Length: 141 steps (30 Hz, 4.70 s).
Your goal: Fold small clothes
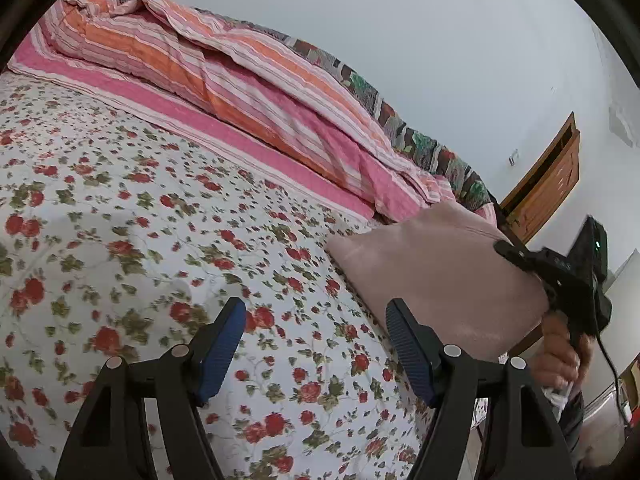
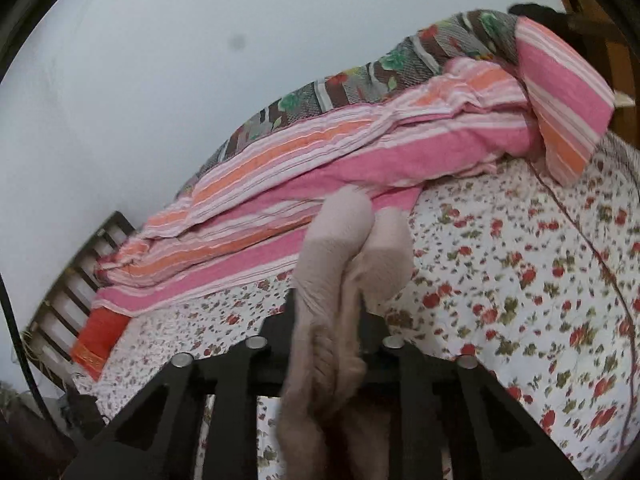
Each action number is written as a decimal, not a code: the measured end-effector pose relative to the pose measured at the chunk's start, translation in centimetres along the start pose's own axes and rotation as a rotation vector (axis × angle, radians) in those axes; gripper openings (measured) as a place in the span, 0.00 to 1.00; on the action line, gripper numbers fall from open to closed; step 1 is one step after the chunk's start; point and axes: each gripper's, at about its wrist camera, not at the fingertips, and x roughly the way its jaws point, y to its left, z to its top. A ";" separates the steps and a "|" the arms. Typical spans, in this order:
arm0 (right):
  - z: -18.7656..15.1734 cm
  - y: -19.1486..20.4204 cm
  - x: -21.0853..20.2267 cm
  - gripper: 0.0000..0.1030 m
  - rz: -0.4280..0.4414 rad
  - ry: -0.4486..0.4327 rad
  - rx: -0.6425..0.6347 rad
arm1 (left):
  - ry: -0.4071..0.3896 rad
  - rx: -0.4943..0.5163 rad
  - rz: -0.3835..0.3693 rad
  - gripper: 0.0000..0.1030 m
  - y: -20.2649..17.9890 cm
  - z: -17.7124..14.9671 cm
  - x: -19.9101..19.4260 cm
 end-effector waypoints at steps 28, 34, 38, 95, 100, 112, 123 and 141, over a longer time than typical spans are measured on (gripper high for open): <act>-4.9 -16.8 5.7 0.69 -0.072 0.246 0.049 | 0.090 0.042 -0.018 0.68 -1.9 -2.0 2.3; -6.1 -19.9 7.4 0.80 0.038 0.258 0.143 | 0.120 0.091 -0.002 0.68 -3.4 -2.5 3.4; -6.3 -19.7 7.5 0.80 0.055 0.280 0.137 | 0.131 0.097 -0.018 0.68 -4.2 -2.8 4.2; -6.3 -5.6 6.3 0.40 0.125 0.142 -0.081 | 0.220 0.310 0.106 0.16 -5.4 -6.3 8.9; -6.7 -5.0 6.7 0.41 0.124 0.155 -0.070 | 0.165 0.246 0.059 0.08 -3.9 -4.4 7.4; -8.0 -1.1 11.3 0.40 0.131 0.182 -0.087 | 0.165 0.180 0.143 0.08 -0.2 -2.9 6.9; -7.3 -2.3 8.8 0.11 0.150 0.072 -0.153 | 0.168 0.187 0.090 0.09 -0.2 -3.2 6.8; -7.7 1.7 9.2 0.32 0.074 0.059 -0.370 | 0.056 0.323 0.133 0.43 -5.4 3.2 8.4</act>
